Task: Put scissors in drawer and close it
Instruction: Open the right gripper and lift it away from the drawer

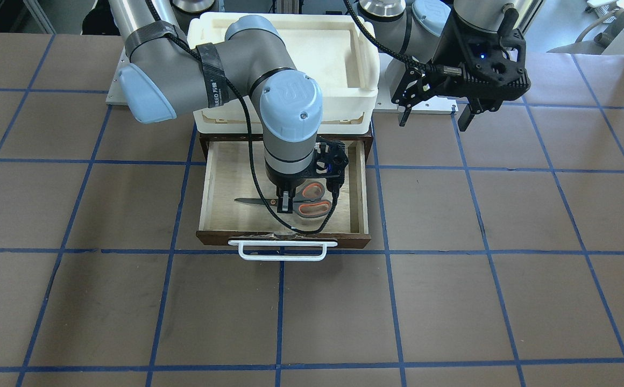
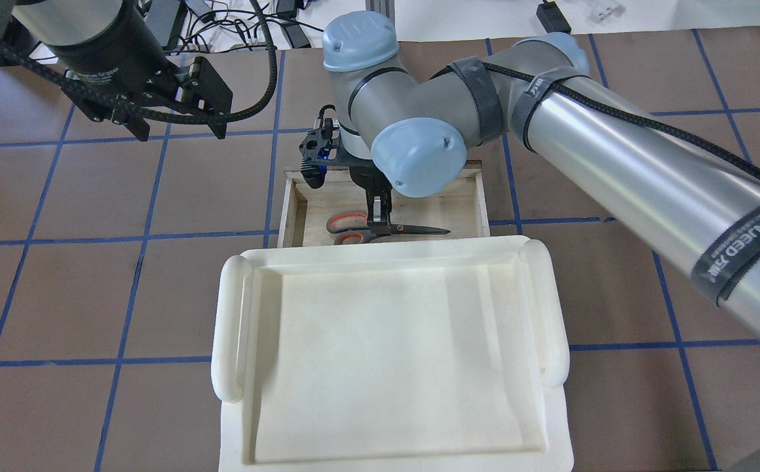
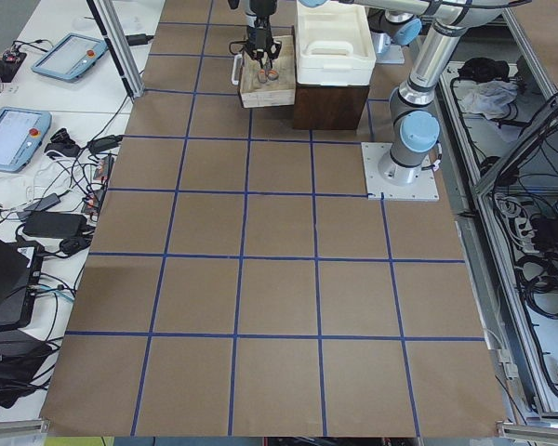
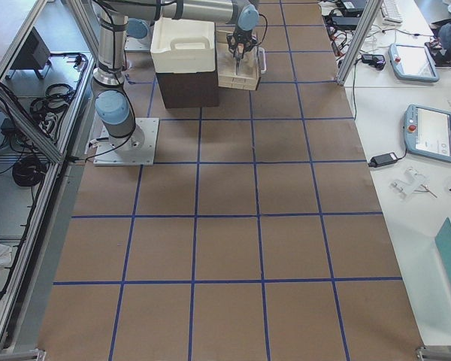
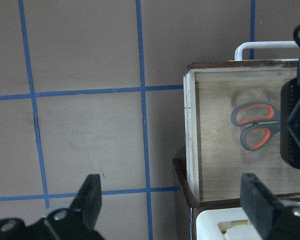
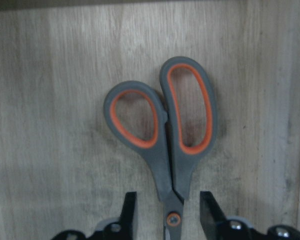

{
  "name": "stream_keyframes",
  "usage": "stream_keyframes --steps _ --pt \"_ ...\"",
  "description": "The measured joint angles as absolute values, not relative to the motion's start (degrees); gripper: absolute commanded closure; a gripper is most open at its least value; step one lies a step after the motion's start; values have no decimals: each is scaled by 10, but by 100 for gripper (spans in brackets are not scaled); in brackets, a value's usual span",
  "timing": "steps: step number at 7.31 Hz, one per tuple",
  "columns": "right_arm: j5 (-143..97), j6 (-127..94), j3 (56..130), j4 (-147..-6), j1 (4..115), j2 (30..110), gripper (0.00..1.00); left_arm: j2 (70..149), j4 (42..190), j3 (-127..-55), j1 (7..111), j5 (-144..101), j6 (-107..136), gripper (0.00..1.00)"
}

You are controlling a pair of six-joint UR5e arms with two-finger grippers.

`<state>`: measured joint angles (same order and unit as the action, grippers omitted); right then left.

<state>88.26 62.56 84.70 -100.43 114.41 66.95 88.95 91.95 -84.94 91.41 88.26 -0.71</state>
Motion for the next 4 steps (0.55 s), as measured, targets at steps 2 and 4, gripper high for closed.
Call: stream_keyframes --steps 2,4 --pt "882 564 843 -1007 1142 694 0 888 919 -851 914 883 -7 0" --pt "891 409 841 -1036 1123 731 0 888 919 -851 914 881 -9 0"
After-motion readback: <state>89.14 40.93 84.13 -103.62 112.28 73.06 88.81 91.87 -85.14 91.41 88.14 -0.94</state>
